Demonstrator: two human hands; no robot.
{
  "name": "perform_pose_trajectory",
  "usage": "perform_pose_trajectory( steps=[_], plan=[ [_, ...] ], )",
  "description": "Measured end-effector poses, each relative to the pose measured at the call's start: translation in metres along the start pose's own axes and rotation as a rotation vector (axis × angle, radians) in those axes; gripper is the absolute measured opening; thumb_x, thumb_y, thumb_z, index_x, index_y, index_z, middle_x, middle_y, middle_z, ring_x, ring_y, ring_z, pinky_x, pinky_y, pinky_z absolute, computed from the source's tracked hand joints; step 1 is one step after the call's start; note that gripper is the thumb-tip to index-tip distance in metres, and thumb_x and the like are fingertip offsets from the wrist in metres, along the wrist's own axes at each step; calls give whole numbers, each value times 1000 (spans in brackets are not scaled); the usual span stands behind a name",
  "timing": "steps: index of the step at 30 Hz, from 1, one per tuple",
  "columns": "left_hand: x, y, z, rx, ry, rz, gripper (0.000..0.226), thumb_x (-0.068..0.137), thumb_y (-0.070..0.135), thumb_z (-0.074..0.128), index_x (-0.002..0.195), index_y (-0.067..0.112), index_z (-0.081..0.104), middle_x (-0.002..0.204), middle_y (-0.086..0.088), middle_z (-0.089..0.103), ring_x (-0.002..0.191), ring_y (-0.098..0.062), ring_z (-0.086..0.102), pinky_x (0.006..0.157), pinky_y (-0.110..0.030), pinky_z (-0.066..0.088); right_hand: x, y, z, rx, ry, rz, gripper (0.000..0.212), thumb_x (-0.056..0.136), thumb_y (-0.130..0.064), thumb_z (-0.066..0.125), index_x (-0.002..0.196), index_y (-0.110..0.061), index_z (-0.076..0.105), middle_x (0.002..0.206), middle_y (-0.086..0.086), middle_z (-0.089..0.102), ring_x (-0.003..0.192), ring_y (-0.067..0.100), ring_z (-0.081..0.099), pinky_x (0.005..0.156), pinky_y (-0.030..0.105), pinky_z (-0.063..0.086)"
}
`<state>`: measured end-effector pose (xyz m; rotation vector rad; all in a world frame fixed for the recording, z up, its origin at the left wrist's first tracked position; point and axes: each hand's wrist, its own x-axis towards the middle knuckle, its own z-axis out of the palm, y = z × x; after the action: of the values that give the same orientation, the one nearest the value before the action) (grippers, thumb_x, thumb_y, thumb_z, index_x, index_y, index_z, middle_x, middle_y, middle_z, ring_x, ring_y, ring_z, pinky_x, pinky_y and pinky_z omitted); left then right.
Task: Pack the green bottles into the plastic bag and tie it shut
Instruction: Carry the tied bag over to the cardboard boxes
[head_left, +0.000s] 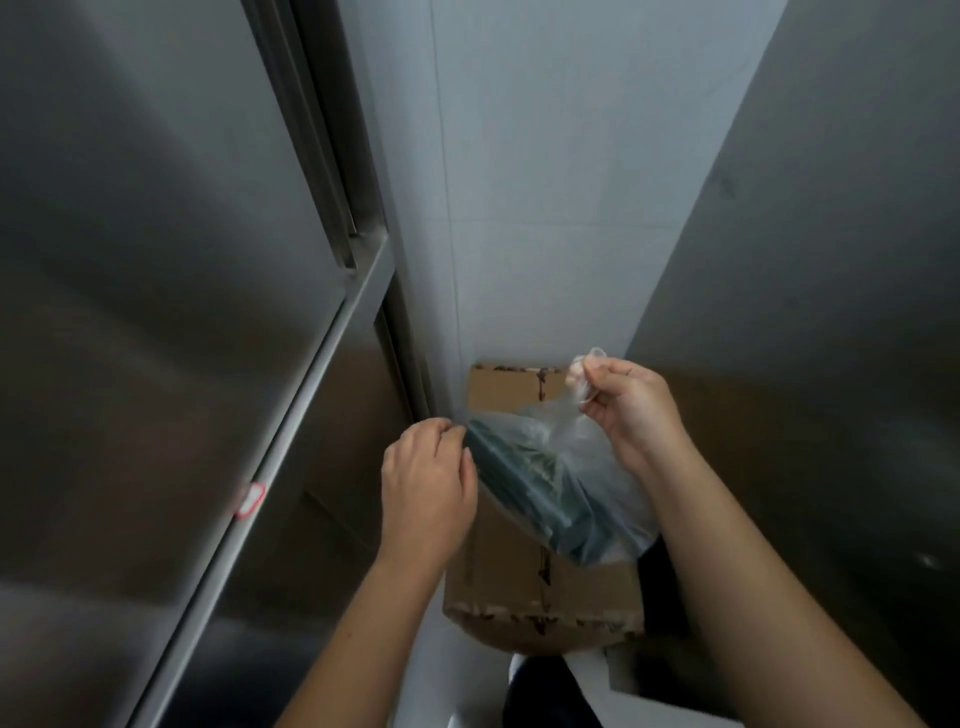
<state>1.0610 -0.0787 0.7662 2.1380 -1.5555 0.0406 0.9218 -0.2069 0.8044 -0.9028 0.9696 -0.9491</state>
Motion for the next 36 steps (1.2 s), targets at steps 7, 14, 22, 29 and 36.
perform_pose_trajectory(
  steps=[7,14,22,29,36],
  plan=[
    [72,-5,33,51,-4,-11,22,77,8,65,99,3,65,99,-14,66,96,-30,61,82,-42,48,122,-3,7,-162,-144,96,31,92,-5,43,64,-9,56,44,-6,61,40,-2,51,45,12,37],
    [117,-12,72,69,-82,-5,22,82,11,59,103,3,64,103,-14,65,101,-30,58,86,-42,45,201,11,2,-263,-119,59,31,91,-2,46,62,-10,57,42,-13,63,44,-6,55,45,9,41],
    [129,-11,98,24,-105,-19,21,80,9,63,100,3,65,100,-14,66,98,-30,59,83,-43,47,230,51,-22,-454,4,72,19,89,-4,53,80,8,65,81,13,58,60,14,46,55,20,41],
    [120,-12,114,25,-165,-34,19,77,7,65,96,1,67,97,-16,67,94,-32,61,80,-44,49,213,94,-62,-393,143,195,13,86,-5,58,88,5,66,77,6,61,70,14,54,55,14,47],
    [103,-10,120,5,-207,-61,21,81,7,61,100,2,66,101,-14,66,99,-31,59,84,-44,46,187,115,-69,-377,182,237,21,85,-7,60,99,8,63,84,15,63,72,19,58,68,23,50]
  ],
)
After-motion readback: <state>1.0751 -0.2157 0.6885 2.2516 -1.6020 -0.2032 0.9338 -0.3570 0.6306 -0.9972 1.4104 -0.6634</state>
